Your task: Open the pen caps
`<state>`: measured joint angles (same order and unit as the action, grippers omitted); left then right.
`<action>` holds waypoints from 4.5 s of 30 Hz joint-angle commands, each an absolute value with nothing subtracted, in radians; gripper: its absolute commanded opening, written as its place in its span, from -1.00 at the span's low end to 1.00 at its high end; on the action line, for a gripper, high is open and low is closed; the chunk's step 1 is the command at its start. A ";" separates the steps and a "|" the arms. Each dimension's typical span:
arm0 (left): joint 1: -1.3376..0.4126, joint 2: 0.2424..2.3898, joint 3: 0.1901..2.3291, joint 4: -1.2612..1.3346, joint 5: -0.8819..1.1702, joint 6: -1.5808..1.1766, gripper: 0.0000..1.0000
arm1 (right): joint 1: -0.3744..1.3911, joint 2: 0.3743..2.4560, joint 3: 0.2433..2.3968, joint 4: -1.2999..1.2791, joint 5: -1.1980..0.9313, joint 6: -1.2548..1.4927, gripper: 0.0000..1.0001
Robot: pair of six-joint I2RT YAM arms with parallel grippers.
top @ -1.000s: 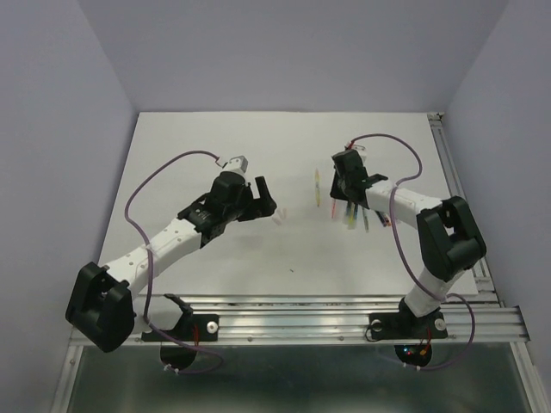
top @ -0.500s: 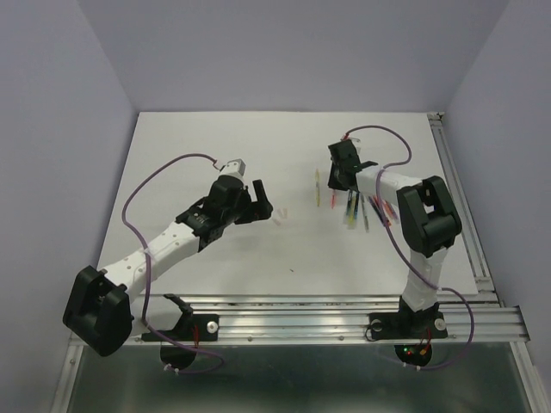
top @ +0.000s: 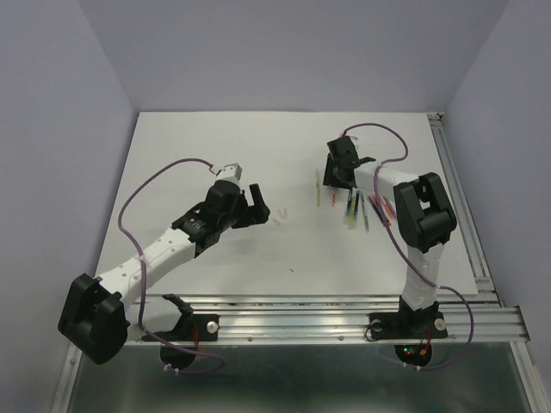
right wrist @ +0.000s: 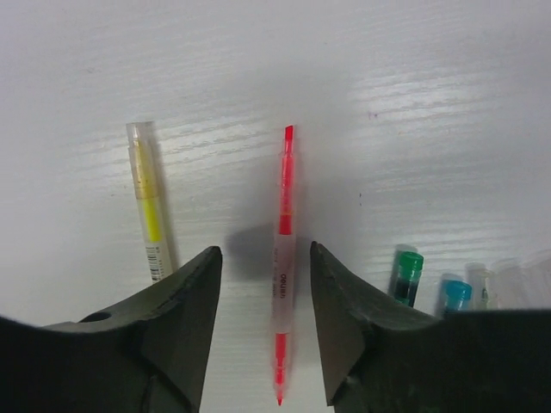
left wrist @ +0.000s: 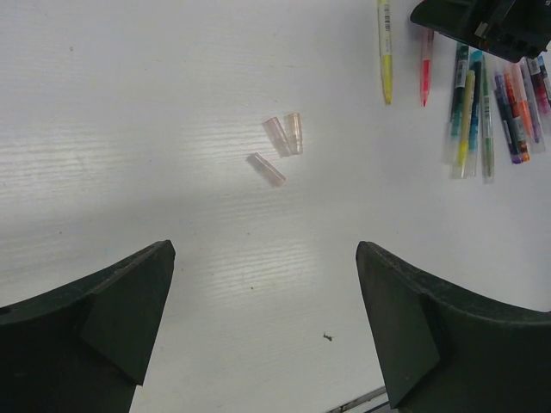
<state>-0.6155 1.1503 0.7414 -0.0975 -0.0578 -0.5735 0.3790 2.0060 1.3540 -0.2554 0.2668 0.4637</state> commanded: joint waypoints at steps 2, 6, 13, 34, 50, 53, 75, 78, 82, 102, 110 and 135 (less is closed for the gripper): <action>-0.620 1.092 0.713 -0.077 -0.072 -0.578 0.98 | 0.376 1.964 1.422 -0.268 0.224 0.445 0.15; -0.620 1.074 0.706 -0.068 -0.061 -0.575 0.98 | 0.377 1.928 1.390 -0.227 0.143 0.420 0.46; -0.618 1.068 0.704 -0.058 -0.057 -0.572 0.98 | 0.411 1.945 1.407 -0.176 0.113 0.388 1.00; -0.618 1.072 0.712 -0.084 -0.115 -0.594 0.98 | 0.485 2.118 1.494 -0.252 0.262 0.347 -0.02; -0.620 1.088 0.759 -0.058 -0.126 -0.644 0.98 | 0.560 1.987 1.313 -0.065 0.279 0.353 -0.99; -0.620 1.091 0.775 -0.025 -0.092 -0.661 0.98 | 0.560 1.846 1.168 0.092 0.149 0.328 -0.99; -0.632 1.080 0.709 0.345 0.115 -0.778 0.77 | 0.618 1.393 0.724 0.633 -0.595 0.546 -0.99; -0.637 1.081 0.707 0.351 0.112 -0.784 0.65 | 0.624 1.387 0.724 0.626 -0.606 0.549 -0.99; -0.638 1.078 0.707 0.353 0.095 -0.788 0.55 | 0.629 1.385 0.721 0.630 -0.621 0.555 -0.99; -0.643 1.101 0.721 0.357 0.098 -0.790 -1.00 | 0.637 1.411 0.739 0.634 -0.663 0.578 -0.99; -0.641 1.084 0.696 0.360 -0.072 -0.827 -1.00 | 0.745 1.422 0.703 0.468 -0.680 0.526 -0.99; -0.529 1.238 0.727 0.124 -0.011 -0.715 -0.85 | 0.635 1.353 0.762 0.045 -0.079 0.605 -0.99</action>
